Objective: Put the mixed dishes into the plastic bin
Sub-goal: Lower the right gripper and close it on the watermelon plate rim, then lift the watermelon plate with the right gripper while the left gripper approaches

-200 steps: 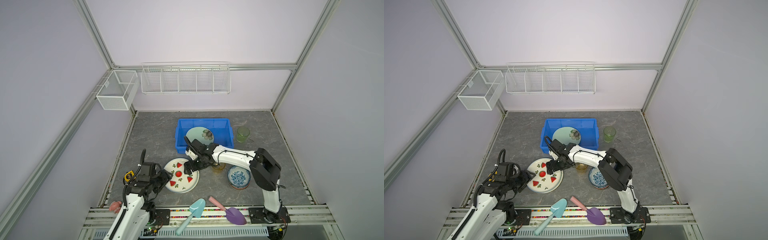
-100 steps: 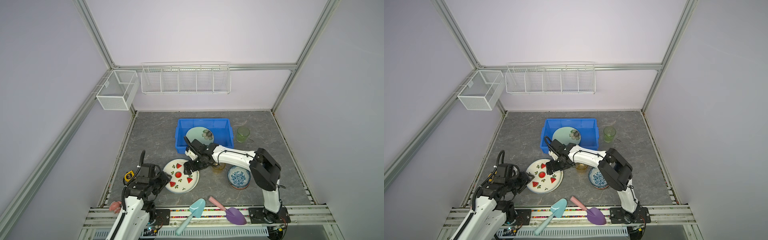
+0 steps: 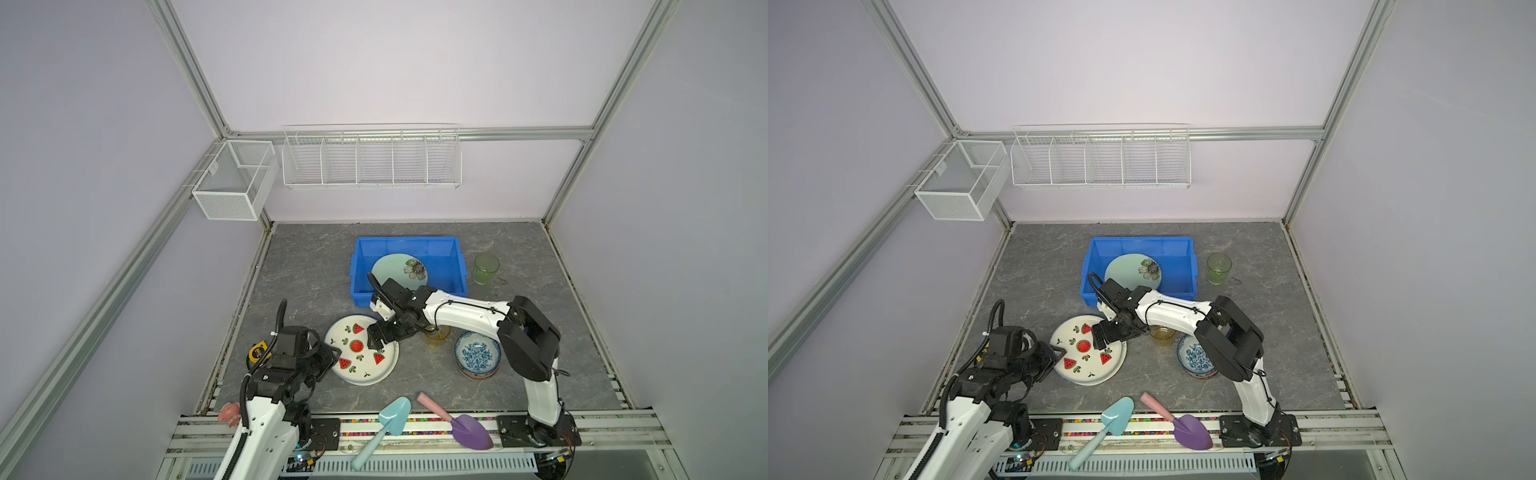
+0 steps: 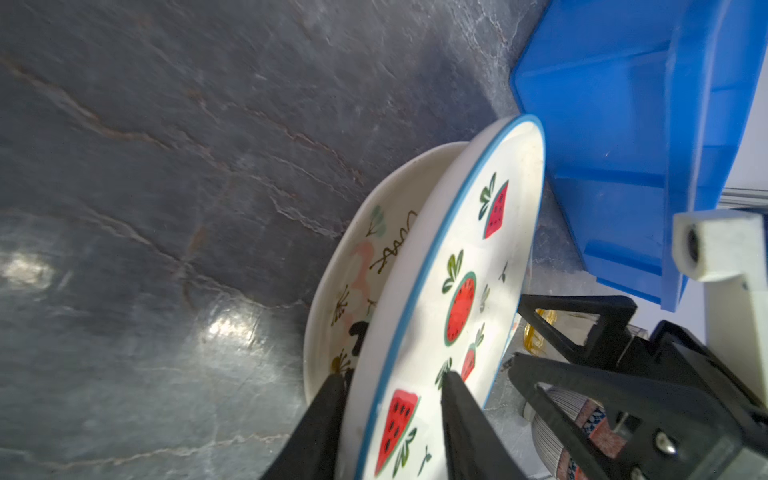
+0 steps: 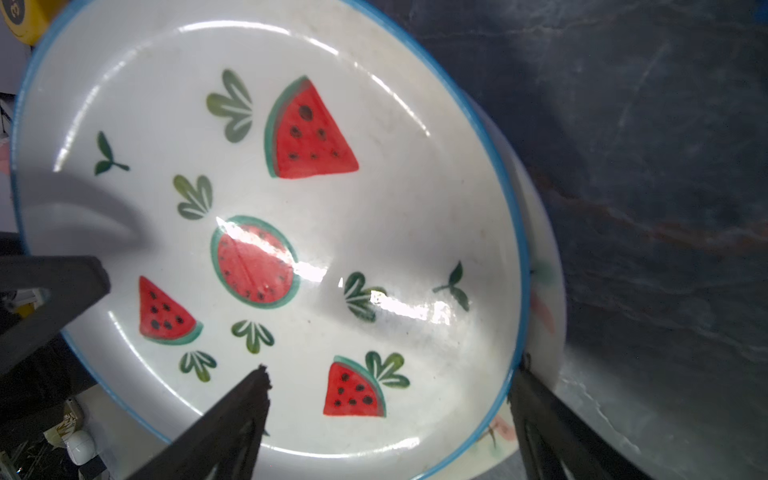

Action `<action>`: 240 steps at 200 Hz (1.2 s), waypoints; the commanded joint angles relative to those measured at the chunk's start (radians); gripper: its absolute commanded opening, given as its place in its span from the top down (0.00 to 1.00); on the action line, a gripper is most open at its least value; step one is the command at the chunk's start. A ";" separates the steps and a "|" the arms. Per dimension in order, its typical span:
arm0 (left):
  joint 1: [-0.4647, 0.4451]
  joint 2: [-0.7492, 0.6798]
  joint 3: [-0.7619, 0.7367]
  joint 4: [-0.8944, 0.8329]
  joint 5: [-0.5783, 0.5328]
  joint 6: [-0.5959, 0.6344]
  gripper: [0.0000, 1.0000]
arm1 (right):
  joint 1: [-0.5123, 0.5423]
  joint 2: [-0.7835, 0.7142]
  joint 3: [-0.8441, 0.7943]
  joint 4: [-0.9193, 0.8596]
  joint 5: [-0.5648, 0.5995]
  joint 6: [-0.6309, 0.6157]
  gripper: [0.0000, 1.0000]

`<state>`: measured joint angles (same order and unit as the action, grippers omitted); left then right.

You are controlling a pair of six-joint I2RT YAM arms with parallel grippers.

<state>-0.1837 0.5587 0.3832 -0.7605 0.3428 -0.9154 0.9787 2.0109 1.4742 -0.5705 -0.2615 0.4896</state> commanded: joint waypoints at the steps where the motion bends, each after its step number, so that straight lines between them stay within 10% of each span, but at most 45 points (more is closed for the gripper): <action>1: -0.005 -0.016 0.048 0.070 0.061 -0.023 0.66 | 0.021 0.018 0.024 0.021 -0.065 -0.014 0.08; 135: -0.005 -0.036 0.090 0.034 0.060 0.003 0.99 | 0.020 0.002 0.065 -0.026 -0.044 -0.032 0.08; 240: -0.005 -0.064 0.175 -0.038 0.096 0.065 1.00 | -0.047 -0.196 0.119 -0.182 -0.036 -0.084 0.09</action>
<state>-0.1844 0.5102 0.4889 -0.8410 0.3759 -0.8742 0.9684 1.9144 1.5726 -0.6926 -0.2756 0.4343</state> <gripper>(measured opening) 0.110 0.906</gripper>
